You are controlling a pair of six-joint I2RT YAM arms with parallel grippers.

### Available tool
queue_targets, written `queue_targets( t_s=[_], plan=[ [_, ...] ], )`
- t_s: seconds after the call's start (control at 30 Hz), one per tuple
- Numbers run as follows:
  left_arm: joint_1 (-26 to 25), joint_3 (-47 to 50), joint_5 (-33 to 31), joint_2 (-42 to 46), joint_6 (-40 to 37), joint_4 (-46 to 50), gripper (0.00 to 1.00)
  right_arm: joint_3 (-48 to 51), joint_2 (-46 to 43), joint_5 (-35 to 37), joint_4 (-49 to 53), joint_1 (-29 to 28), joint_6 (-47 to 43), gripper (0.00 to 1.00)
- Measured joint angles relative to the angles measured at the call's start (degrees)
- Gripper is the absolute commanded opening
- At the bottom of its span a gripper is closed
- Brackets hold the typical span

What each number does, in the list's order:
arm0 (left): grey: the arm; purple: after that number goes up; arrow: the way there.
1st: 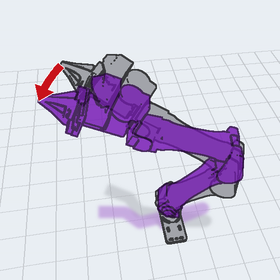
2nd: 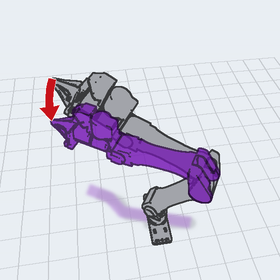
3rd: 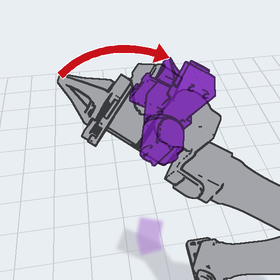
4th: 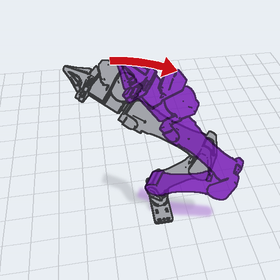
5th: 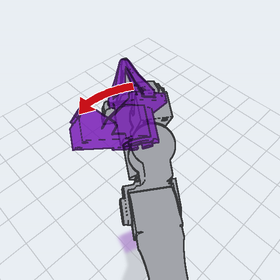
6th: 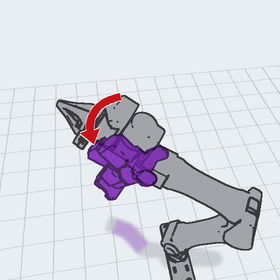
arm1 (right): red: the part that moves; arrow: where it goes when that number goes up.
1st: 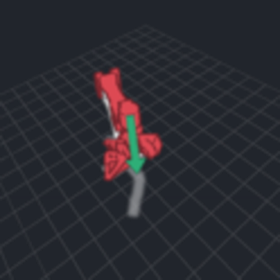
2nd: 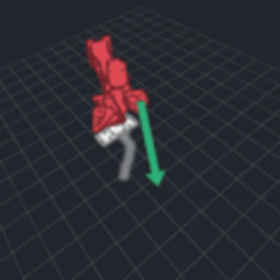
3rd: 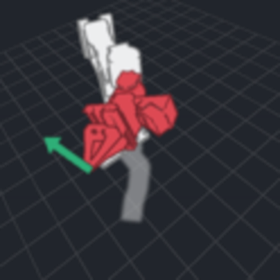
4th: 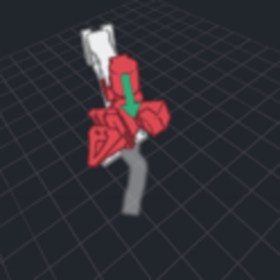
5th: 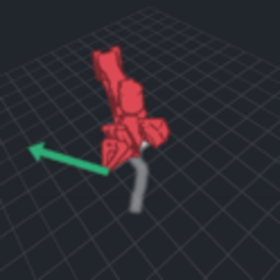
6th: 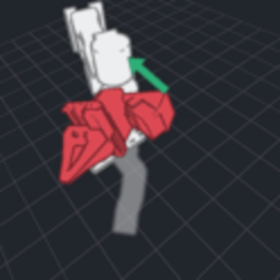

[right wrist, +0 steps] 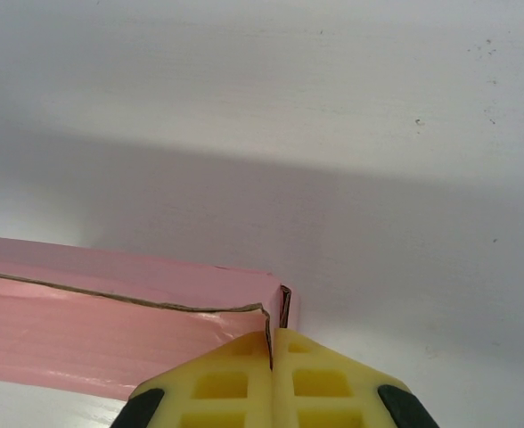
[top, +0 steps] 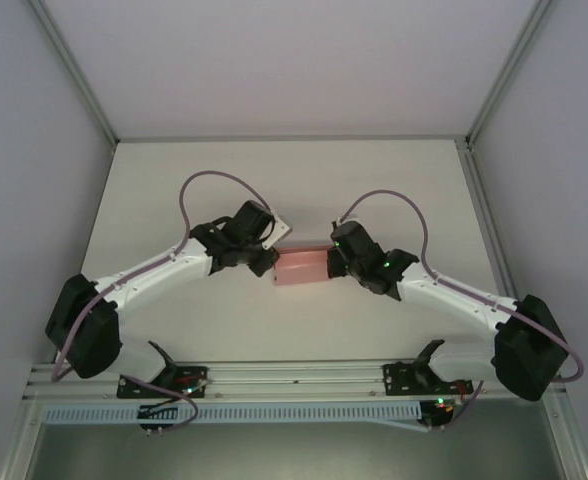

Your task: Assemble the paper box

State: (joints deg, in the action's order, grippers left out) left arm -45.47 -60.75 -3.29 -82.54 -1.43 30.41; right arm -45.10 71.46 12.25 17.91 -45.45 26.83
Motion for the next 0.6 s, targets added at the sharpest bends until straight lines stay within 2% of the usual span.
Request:
queue_targets(
  t_s=[0.1, 0.13, 0.2, 0.47, 0.6],
  plan=[
    [0.00, -0.02, 0.76, 0.00, 1.57, 0.09, 0.17, -0.83, 0.90, 0.48, 0.52, -0.52, 0.55, 0.01],
    [0.00, -0.02, 1.03, 0.00, 2.47, 0.20, 0.08, -1.49, 1.46, 1.11, 1.18, -0.92, 0.87, 0.01],
    [-0.07, -0.24, 1.40, 0.00, 4.33, 0.52, 0.00, -2.89, 2.67, 2.75, 2.60, -1.95, 1.64, 0.01],
    [-0.11, -0.39, 1.81, 0.04, 11.61, 1.05, 0.00, -5.18, 4.98, 9.60, 6.47, -6.21, 7.06, 0.00],
    [0.17, -0.83, 2.93, 0.04, 17.68, 1.92, 0.00, -5.77, 6.21, 13.42, 7.39, -8.48, 11.13, 0.00]
  ],
)
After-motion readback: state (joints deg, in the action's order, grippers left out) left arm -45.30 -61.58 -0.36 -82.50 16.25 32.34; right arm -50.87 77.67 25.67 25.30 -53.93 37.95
